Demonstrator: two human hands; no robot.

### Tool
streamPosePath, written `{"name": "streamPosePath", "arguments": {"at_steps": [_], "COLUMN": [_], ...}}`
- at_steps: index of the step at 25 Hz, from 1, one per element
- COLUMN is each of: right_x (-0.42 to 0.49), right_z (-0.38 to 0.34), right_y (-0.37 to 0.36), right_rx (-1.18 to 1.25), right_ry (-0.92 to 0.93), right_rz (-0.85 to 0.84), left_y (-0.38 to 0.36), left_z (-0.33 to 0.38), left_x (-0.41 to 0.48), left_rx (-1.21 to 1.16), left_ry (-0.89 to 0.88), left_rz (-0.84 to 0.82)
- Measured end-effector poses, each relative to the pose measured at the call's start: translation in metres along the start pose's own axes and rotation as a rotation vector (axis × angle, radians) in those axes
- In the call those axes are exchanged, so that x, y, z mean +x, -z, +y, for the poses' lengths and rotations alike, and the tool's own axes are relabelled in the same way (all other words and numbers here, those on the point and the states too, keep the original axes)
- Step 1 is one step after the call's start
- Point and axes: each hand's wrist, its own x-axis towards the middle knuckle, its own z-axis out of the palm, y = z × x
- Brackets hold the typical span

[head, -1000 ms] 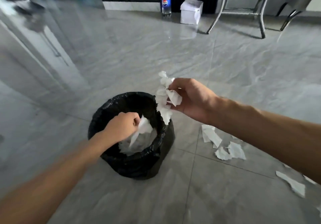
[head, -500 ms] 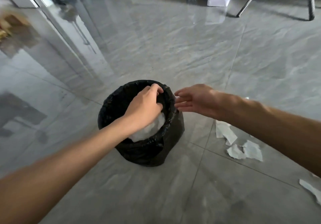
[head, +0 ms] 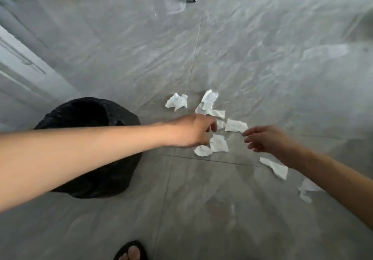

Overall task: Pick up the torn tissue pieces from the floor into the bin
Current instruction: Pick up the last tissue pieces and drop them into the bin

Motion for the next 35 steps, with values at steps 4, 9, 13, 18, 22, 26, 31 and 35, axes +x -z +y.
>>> {"name": "streamPosePath", "arguments": {"at_steps": [4, 9, 13, 18, 22, 26, 31, 35], "right_x": [0.01, 0.017, 0.014, -0.012, -0.019, -0.017, -0.016, -0.022], "right_z": [0.083, 0.139, 0.144, 0.185, 0.2, 0.192, 0.172, 0.178], "right_y": [0.029, 0.018, 0.027, 0.087, 0.087, 0.079, 0.052, 0.059], "right_rx": [-0.811, -0.889, -0.711, -0.688, -0.56, -0.515, -0.368, -0.456], "right_ry": [0.105, 0.239, 0.325, -0.001, -0.06, -0.009, 0.17, 0.157], "right_rz": [0.21, 0.295, 0.378, 0.726, 0.751, 0.706, 0.572, 0.703], "left_y": [-0.043, -0.09, -0.126, -0.145, -0.139, -0.106, -0.078, -0.115], "left_z": [0.009, -0.005, -0.009, -0.016, -0.01, -0.002, -0.031, -0.062], "left_x": [0.029, 0.065, 0.104, 0.131, 0.135, 0.124, 0.104, 0.089], "left_rx": [0.083, 0.123, 0.259, 0.329, 0.042, -0.221, -0.382, 0.097], "left_ry": [-0.051, -0.064, 0.002, -0.01, -0.132, -0.243, -0.149, -0.19], "left_rz": [-0.069, 0.017, 0.025, 0.145, 0.184, 0.243, 0.166, 0.001]}}
